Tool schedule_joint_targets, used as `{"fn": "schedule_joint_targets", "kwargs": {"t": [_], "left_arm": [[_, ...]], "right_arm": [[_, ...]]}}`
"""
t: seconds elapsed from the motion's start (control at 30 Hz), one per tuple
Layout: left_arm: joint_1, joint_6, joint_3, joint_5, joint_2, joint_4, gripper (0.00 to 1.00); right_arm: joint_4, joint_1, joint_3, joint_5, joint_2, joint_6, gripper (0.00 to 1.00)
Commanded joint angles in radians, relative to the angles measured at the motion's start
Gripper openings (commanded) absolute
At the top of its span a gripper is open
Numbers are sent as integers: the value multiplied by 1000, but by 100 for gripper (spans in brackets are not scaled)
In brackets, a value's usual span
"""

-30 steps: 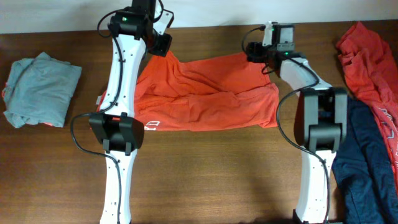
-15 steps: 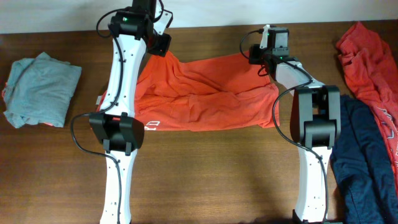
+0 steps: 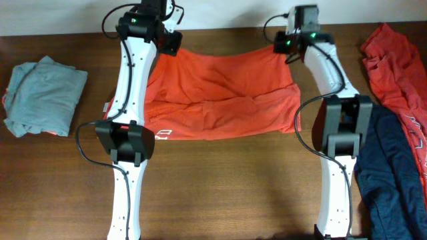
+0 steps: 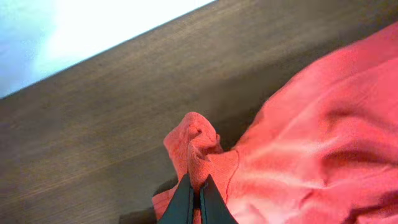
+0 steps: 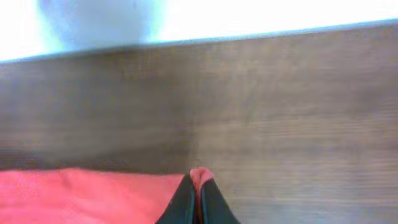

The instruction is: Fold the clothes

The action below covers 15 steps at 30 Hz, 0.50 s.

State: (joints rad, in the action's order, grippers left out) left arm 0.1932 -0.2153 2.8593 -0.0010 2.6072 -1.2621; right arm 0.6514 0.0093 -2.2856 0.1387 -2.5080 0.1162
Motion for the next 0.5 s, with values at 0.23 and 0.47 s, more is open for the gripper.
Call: {"fn": "schedule_joint_targets", "kwargs": {"t": [0.23, 0.47], "left_arm": [[-52, 77, 104, -79, -16, 78, 0], [-65, 76, 133, -79, -16, 92, 0]], "right_arm": [[415, -72, -350, -15, -6, -87, 4], [566, -108, -357, 8, 0, -113, 4]]}}
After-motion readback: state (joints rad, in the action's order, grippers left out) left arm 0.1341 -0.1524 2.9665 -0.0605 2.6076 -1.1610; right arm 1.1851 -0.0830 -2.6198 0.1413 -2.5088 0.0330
